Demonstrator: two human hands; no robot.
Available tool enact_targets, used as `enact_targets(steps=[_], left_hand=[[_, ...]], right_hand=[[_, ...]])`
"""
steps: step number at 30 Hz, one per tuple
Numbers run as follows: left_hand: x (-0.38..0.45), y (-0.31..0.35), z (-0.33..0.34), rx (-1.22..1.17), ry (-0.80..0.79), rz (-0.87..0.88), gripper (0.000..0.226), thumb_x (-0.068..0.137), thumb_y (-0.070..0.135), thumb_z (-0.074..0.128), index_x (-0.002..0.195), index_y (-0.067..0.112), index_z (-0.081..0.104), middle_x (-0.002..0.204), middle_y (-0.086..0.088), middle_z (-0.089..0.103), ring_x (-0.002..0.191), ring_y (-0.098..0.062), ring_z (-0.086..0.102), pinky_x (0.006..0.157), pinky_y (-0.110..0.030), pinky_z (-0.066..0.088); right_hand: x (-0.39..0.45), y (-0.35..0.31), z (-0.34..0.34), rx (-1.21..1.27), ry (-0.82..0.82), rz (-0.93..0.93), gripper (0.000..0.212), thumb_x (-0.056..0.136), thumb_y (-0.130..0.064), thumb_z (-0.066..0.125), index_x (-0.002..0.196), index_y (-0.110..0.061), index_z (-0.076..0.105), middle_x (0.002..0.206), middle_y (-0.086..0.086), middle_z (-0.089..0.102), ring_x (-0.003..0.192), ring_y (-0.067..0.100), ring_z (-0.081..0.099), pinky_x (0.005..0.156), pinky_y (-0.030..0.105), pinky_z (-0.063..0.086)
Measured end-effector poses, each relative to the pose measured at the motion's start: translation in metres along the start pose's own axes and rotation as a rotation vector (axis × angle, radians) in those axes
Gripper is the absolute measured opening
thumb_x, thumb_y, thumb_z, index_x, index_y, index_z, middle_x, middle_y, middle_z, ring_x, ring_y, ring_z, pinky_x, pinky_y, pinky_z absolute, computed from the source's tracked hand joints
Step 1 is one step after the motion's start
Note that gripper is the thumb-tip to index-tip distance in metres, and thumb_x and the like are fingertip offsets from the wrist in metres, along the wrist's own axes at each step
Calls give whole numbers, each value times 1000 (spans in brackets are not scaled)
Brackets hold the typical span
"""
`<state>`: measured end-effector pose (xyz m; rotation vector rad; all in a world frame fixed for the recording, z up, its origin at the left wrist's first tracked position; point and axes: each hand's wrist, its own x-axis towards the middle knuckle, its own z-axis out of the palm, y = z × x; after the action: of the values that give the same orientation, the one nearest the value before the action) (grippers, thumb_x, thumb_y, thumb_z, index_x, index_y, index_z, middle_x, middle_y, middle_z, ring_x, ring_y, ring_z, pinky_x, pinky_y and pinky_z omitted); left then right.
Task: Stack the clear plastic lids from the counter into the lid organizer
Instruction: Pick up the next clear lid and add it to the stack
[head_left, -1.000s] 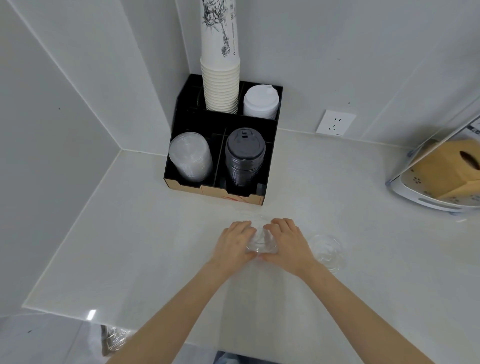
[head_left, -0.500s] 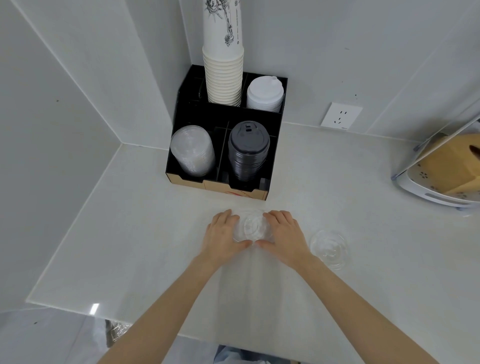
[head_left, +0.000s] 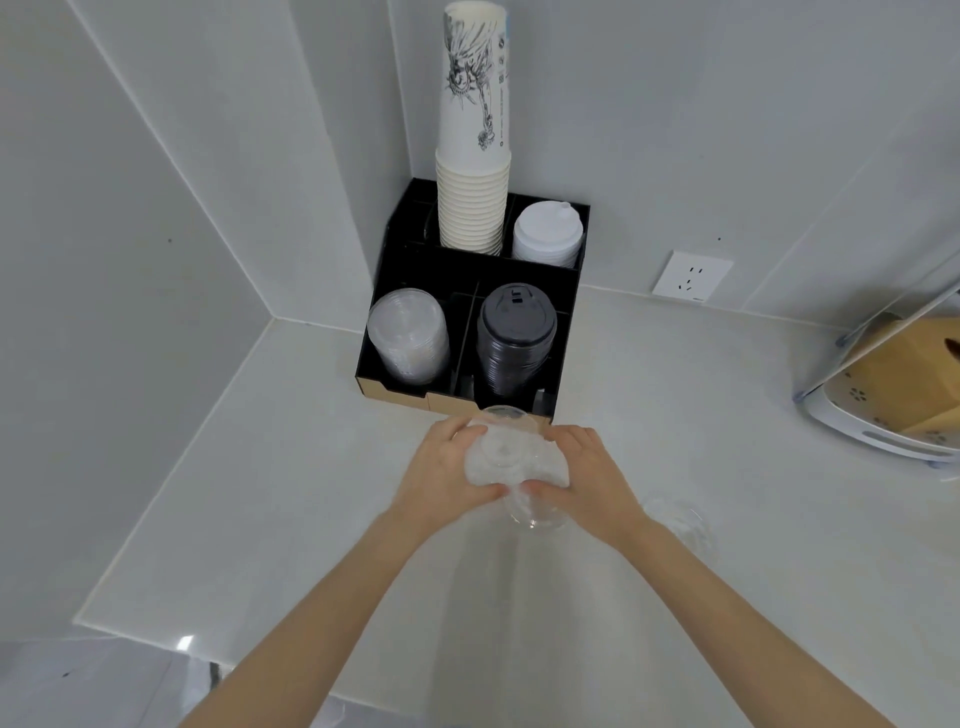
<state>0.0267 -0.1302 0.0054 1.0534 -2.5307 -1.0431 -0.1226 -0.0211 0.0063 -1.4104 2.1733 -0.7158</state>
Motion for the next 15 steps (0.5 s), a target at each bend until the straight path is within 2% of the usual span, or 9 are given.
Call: enact_targets(steps=[2,7,11,15], left_hand=[[3,4,-16,-12,68,44,71,56,26,84,117,9,52,129,-10,49,120,-24,45,102,-25,32],[16,2,-64,56,215,79,72,55,39,82,115,11,55,129,-10,52,121,-23,45,101,-24,30],[35,-1,-101,59,317,65,72,53,38,84,114,11,56,129,-11,52,120,-24,47,99,-25,31],[53,-10,-122,54,355,39,76,51,51,70,115,12,55,128,-10,54,118,-24,49,97,-23,30]], right_hand=[[7,-14,-11,27,13,-40,62,74,-30,73,126,-15,44,121,3,53,115,20,41,97,27,36],[43,-55,-29,40,44,-168,65,74,-31,74,130,-17,42,126,1,50,117,17,42,101,31,39],[80,-83,-37,-59,74,-260,67,76,-34,71,132,-15,40,127,5,51,118,21,41,103,34,36],[112,-102,-38,-250,134,-354,65,80,-36,66,133,-10,39,129,11,53,117,29,44,100,43,38]])
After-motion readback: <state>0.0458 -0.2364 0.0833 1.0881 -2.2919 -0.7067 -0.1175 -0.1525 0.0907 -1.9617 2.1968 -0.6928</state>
